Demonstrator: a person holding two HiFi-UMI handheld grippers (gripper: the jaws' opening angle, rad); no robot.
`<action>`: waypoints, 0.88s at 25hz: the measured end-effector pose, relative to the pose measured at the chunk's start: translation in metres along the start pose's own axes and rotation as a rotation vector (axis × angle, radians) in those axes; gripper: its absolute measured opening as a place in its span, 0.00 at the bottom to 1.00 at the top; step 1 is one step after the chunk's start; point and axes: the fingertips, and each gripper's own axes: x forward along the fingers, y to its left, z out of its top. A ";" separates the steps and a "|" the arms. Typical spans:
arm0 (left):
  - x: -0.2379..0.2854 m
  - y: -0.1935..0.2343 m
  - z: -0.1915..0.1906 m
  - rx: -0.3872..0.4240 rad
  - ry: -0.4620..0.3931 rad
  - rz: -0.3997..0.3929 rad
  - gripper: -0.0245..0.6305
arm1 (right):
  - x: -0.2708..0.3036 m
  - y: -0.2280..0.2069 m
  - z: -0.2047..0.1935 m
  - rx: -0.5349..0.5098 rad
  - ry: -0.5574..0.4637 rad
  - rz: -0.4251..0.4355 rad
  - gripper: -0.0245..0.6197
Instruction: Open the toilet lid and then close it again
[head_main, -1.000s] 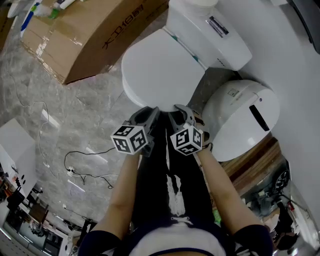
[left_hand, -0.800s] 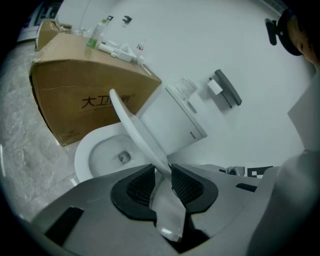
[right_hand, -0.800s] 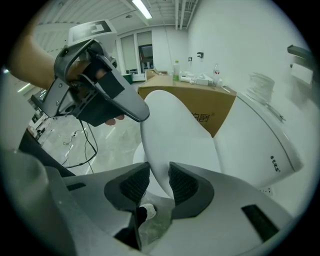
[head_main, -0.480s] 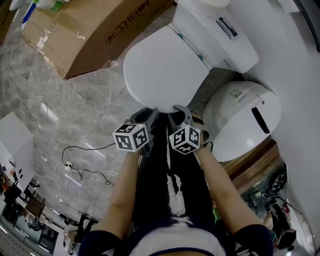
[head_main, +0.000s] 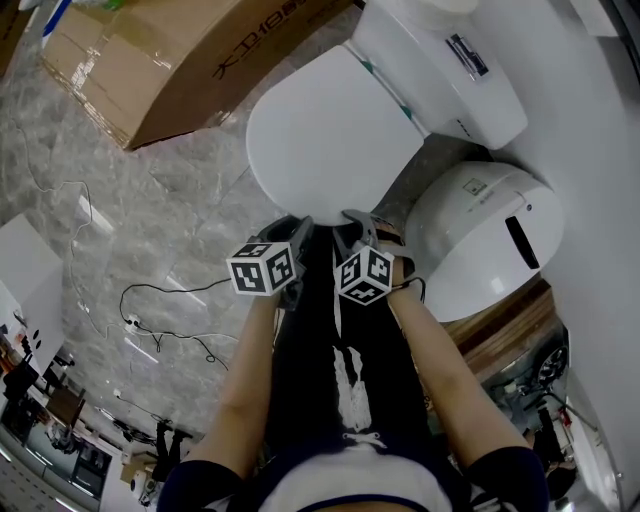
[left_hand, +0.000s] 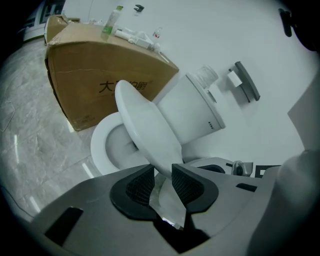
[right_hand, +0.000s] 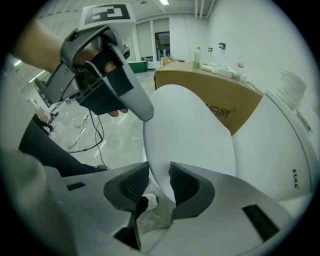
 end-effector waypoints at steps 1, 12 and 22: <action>0.001 0.003 -0.001 -0.004 0.006 0.004 0.21 | 0.002 0.001 0.000 -0.011 0.005 0.006 0.21; 0.010 0.027 -0.016 -0.049 0.038 0.021 0.21 | 0.022 0.015 -0.006 -0.106 0.043 0.071 0.21; 0.018 0.045 -0.027 -0.084 0.059 0.011 0.21 | 0.036 0.025 -0.009 -0.129 0.072 0.103 0.21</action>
